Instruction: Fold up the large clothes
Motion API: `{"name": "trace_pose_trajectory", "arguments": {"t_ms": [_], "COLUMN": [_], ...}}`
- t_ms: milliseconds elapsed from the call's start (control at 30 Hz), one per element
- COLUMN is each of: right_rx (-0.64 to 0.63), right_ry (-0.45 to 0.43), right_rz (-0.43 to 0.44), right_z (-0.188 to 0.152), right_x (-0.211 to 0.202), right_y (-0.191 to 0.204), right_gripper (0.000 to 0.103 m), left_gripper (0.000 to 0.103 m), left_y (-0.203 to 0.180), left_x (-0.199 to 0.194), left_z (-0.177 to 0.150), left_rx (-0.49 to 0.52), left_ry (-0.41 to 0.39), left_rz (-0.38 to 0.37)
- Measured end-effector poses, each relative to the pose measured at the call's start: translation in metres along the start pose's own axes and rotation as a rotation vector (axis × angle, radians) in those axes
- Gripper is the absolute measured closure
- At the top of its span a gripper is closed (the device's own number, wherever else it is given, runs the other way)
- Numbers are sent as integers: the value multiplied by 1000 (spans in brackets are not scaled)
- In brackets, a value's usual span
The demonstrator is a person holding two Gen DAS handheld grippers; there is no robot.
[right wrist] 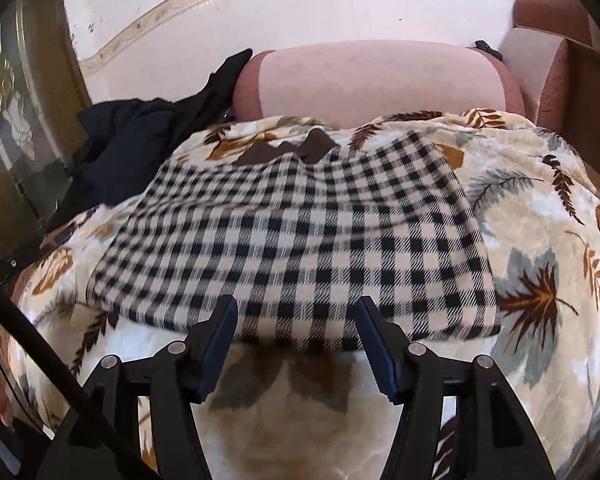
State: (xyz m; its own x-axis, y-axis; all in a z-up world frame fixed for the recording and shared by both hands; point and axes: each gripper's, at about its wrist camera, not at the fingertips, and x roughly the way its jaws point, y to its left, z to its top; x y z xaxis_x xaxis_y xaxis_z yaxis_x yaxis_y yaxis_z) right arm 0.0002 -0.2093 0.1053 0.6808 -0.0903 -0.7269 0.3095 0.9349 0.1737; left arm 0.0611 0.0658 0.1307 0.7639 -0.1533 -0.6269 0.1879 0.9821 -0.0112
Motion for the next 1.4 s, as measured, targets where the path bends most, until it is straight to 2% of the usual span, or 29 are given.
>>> {"name": "trace_pose_trajectory", "arguments": {"t_ms": [500,1000,1300,1400], "right_rx": [-80,-118,-190,-217], "right_ry": [34,53,43,45], "right_rz": [3,11,-15,-22], "right_z": [-11,-18,-26,-30], "right_x": [15,24,27,30], "right_y": [17,28,41,47], "right_gripper": [37,37,37,37], "left_gripper": [21,21,21,21], "left_y": [-10,-10,36,50], "left_x": [19,37,70,89], "left_z": [-8,-9,31,45], "left_rx": [53,54,-77,-144], "left_ry": [52,100,133,149], "left_rz": [17,1,-29,-76]}}
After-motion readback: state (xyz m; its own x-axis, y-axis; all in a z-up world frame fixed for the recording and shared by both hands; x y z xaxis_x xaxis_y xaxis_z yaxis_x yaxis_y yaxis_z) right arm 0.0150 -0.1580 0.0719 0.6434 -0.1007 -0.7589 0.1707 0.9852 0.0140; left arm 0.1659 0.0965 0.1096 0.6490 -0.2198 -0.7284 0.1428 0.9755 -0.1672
